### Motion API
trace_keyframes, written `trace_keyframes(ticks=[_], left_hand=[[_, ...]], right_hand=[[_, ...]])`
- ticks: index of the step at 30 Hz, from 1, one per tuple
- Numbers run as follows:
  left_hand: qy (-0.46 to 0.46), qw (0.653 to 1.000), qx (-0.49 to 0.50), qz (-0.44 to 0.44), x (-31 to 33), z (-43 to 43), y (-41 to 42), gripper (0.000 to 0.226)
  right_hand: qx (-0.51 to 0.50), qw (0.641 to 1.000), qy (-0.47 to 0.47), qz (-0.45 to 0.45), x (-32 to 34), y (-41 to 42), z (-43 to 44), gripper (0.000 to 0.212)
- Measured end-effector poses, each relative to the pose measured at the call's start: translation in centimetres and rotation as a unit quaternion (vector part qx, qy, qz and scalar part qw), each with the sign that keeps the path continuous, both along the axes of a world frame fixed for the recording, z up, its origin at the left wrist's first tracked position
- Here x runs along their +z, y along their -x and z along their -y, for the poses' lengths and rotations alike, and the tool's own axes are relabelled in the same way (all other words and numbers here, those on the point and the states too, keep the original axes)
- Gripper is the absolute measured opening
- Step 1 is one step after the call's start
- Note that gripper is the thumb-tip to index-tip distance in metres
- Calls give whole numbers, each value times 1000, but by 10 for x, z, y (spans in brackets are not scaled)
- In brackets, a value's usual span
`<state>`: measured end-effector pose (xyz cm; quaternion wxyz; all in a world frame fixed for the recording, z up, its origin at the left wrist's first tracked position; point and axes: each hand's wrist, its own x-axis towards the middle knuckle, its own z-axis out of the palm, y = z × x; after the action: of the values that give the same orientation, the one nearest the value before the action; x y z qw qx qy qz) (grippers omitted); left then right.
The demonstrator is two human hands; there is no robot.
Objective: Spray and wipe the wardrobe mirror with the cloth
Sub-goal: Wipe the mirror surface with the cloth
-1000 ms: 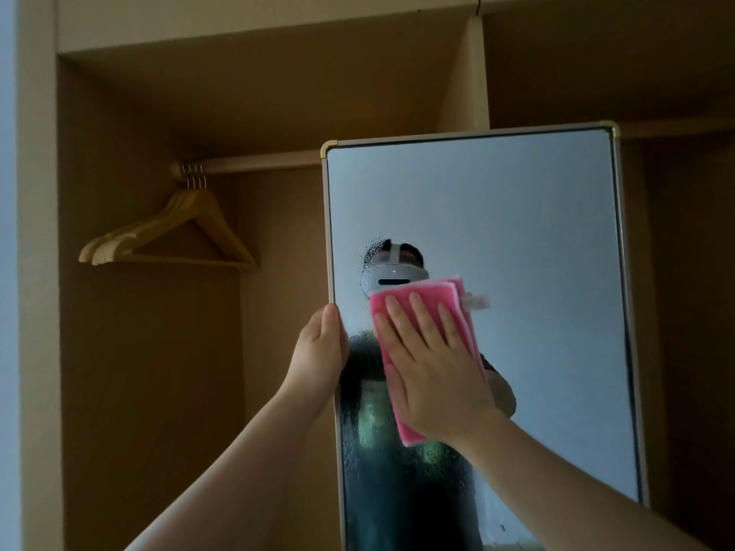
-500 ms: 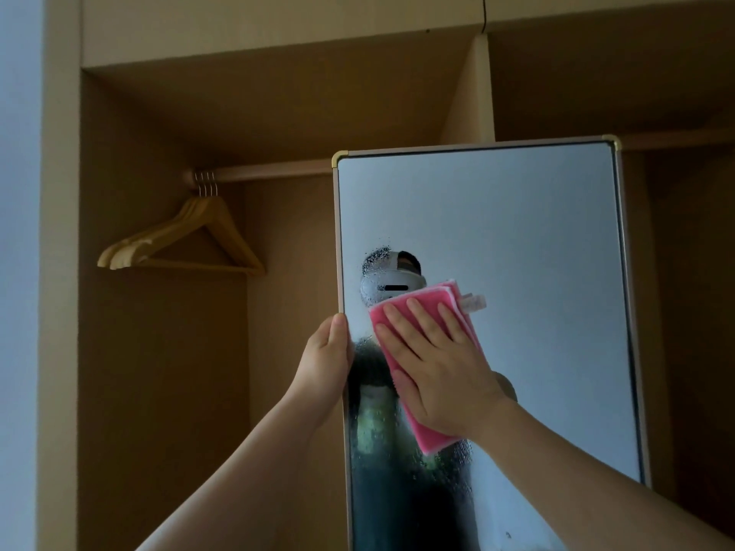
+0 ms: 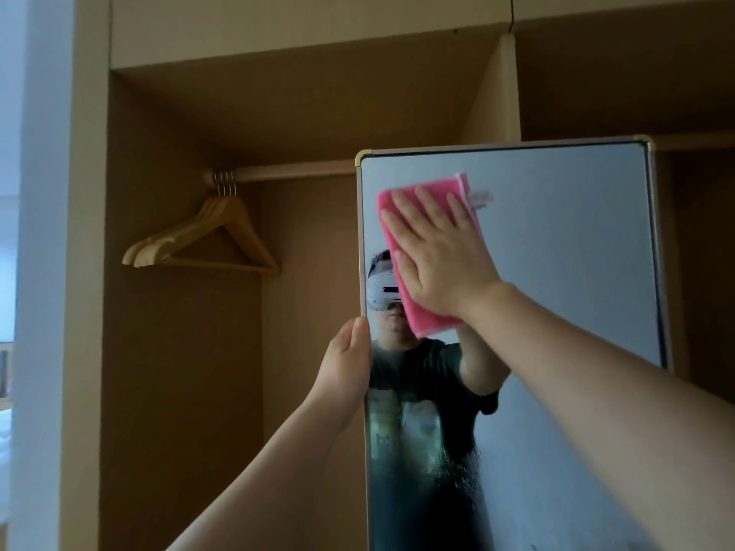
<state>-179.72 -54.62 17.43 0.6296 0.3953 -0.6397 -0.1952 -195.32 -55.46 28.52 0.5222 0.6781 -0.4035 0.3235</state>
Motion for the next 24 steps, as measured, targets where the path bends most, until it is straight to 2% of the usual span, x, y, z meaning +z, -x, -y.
trace_keyframes(ticks=[4, 11, 18, 22, 24], left_hand=[[6, 1000, -4, 2, -2, 0, 0, 43], [6, 1000, 8, 10, -2, -3, -1, 42], [19, 999, 18, 39, -6, -12, -3, 41], [-24, 999, -30, 13, -30, -19, -8, 39], [-45, 997, -66, -5, -41, -22, -10, 29]], right_hand=[[-12, 1000, 10, 17, 29, -9, 3, 60], [2, 999, 18, 33, 41, -27, 4, 60], [17, 999, 20, 43, 26, -36, 1, 61], [28, 999, 25, 36, 1, -38, 3, 61], [33, 998, 26, 39, -15, -38, 4, 60]])
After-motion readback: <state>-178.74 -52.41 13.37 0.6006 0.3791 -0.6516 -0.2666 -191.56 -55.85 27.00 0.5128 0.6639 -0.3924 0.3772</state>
